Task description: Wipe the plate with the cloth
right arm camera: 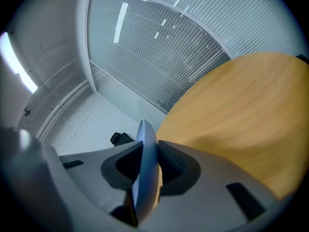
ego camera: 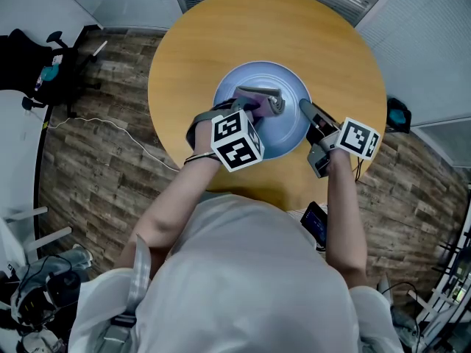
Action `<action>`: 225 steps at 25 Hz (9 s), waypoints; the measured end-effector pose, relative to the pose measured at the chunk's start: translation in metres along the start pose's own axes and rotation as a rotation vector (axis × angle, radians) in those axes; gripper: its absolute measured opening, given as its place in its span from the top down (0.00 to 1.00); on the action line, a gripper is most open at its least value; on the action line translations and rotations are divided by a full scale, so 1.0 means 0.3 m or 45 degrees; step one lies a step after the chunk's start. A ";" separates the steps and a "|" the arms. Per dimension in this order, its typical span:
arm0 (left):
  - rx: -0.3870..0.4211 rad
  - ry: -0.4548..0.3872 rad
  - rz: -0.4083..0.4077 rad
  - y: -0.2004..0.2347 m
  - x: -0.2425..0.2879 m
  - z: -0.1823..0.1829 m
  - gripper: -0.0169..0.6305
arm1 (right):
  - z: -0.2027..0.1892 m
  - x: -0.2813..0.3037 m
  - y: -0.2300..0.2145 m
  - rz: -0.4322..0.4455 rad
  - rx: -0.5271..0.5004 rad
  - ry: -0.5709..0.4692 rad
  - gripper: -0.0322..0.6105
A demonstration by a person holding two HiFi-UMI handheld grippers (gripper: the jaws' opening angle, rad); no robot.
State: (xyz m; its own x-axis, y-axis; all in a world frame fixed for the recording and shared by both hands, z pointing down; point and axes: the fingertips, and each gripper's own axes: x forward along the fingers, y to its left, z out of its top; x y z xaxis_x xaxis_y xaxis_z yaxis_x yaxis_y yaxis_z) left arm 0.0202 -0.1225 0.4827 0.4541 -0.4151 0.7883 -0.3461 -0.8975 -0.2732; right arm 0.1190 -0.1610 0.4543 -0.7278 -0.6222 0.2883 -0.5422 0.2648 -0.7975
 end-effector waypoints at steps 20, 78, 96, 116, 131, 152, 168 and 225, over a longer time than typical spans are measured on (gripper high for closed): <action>0.356 -0.039 -0.102 -0.188 0.029 0.128 0.87 | -0.022 0.005 -0.007 0.010 0.006 0.038 0.81; 0.354 -0.001 -0.079 -0.224 0.052 0.116 0.86 | -0.013 -0.002 -0.027 0.023 0.040 -0.015 0.79; 0.230 0.063 -0.056 -0.140 0.045 -0.018 0.87 | 0.040 -0.019 -0.011 0.110 0.069 -0.077 0.79; 0.082 0.102 -0.087 -0.123 0.040 -0.066 0.87 | 0.048 -0.007 0.009 0.118 0.026 -0.076 0.78; 0.254 -0.014 -0.144 -0.223 0.043 0.087 0.87 | 0.010 0.017 0.016 0.114 0.055 -0.046 0.78; 0.585 0.103 -0.256 -0.311 0.064 -0.007 0.86 | 0.043 -0.016 -0.053 0.070 0.032 -0.064 0.79; 0.667 0.297 -0.379 -0.407 0.091 -0.161 0.86 | -0.027 -0.056 -0.102 -0.026 -0.030 0.053 0.79; 0.108 0.088 0.204 0.089 0.014 -0.058 0.86 | -0.187 -0.026 -0.043 0.040 0.054 0.147 0.81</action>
State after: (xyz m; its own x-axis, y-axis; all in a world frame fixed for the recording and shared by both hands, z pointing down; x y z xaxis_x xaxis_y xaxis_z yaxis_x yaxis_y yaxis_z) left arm -0.0013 -0.1457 0.4882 0.3401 -0.5450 0.7664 -0.3373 -0.8314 -0.4416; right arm 0.1081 -0.1182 0.4922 -0.7889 -0.5247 0.3199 -0.5021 0.2500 -0.8279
